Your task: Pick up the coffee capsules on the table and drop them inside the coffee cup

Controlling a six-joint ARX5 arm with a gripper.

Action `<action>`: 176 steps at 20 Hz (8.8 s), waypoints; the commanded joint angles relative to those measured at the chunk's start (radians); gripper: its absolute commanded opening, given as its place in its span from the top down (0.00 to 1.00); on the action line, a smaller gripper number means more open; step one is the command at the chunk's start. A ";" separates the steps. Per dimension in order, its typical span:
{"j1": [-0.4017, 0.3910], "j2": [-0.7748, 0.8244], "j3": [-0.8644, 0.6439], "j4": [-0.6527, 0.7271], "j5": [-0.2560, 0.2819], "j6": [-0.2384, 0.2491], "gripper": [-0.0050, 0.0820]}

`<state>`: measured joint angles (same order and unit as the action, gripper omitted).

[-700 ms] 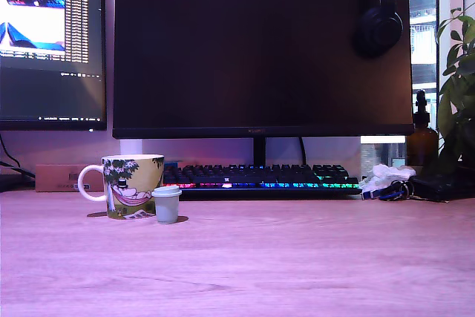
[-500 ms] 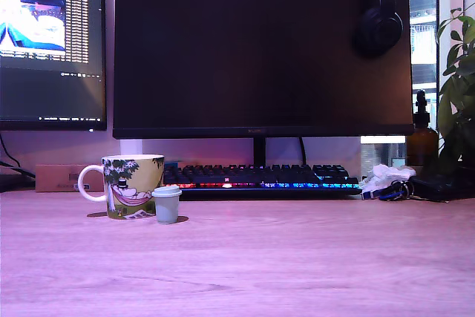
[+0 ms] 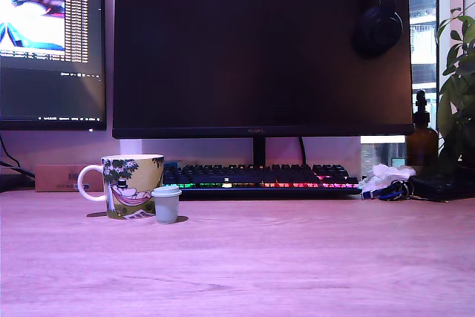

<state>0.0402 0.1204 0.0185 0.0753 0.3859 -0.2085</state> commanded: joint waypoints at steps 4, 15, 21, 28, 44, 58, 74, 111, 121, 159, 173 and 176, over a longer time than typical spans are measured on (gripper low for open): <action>-0.083 0.011 0.002 0.024 0.066 -0.054 0.97; -0.309 0.011 0.002 0.030 0.060 -0.027 0.97; -0.350 0.012 0.000 0.036 -0.011 -0.027 0.90; -0.456 0.188 -0.002 0.213 -0.108 -0.025 0.40; -0.535 0.903 0.091 0.668 -0.237 0.140 0.30; -0.544 1.374 0.180 0.975 -0.265 0.164 0.31; -0.499 1.643 0.355 0.966 -0.190 0.165 0.34; -0.463 1.825 0.633 0.758 -0.080 0.217 0.61; -0.462 1.809 0.633 0.768 -0.034 0.204 0.78; -0.238 1.475 0.633 0.621 0.017 0.190 0.78; -0.242 1.477 0.652 0.620 0.029 0.217 0.33; -0.254 1.477 0.652 0.619 0.029 0.217 0.33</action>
<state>-0.2047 1.5982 0.6621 0.6872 0.4110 0.0036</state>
